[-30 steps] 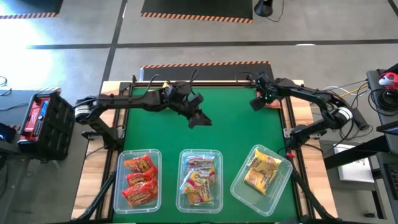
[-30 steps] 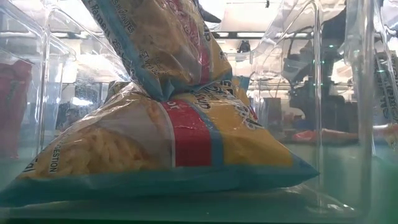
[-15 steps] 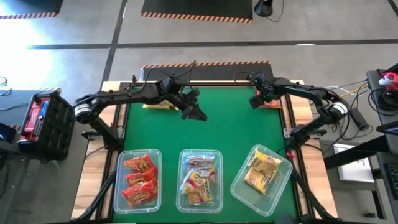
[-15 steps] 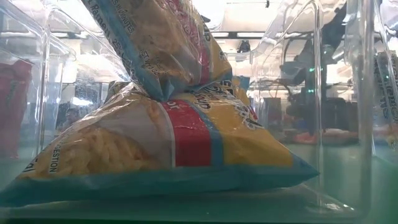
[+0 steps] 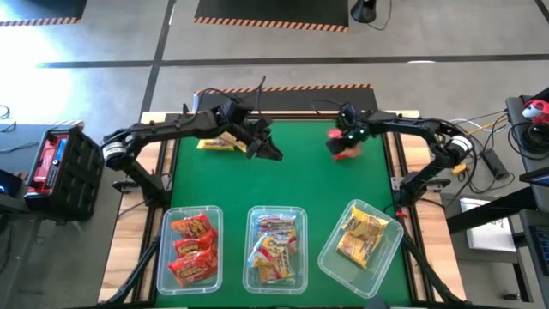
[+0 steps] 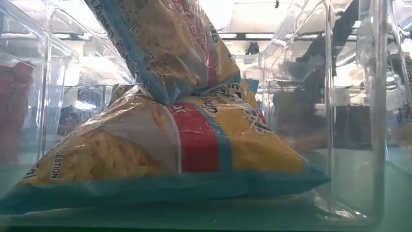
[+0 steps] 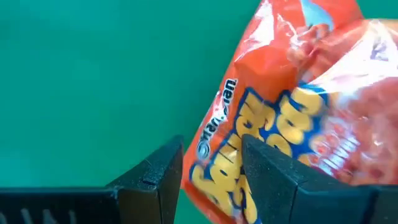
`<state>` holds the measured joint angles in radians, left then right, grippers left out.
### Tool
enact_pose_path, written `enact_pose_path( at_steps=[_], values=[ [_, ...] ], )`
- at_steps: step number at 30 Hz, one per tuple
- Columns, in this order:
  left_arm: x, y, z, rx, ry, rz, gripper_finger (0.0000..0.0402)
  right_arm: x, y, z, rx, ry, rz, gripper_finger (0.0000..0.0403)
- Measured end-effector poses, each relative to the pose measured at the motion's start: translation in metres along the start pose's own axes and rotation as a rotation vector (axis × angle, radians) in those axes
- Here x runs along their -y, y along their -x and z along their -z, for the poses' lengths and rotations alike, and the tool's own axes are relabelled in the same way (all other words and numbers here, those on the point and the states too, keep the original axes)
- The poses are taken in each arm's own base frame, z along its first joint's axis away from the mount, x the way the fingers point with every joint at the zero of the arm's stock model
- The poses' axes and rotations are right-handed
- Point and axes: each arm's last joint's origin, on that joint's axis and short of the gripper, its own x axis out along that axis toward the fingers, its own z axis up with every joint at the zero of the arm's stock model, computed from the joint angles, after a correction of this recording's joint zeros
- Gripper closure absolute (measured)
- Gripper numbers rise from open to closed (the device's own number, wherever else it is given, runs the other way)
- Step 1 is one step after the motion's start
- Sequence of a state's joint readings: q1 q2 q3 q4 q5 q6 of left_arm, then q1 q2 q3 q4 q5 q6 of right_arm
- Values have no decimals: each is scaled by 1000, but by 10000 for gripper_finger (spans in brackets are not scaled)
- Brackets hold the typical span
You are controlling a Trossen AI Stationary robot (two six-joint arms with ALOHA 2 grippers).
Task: Sort Maruchan noodles
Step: Put the orange noodle pack into the left transparent bin
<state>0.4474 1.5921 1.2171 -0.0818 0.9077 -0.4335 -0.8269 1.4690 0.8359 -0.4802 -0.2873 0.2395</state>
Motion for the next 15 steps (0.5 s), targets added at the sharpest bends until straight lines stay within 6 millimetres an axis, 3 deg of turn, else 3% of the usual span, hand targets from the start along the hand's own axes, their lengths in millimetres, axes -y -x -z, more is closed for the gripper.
enact_pose_path(
  at_steps=[4,7,11,15],
  values=[
    [-1,2,-1,4,-23,-5,292,-25,7,-14,106,81,-359,250],
    [-2,2,-1,5,-35,-5,292,-36,17,-23,183,99,-498,250],
    [-2,3,-1,4,-57,-7,292,-39,30,-24,229,99,-487,250],
    [-3,4,-1,7,-68,-10,292,-33,31,-14,194,131,-341,250]
  ],
)
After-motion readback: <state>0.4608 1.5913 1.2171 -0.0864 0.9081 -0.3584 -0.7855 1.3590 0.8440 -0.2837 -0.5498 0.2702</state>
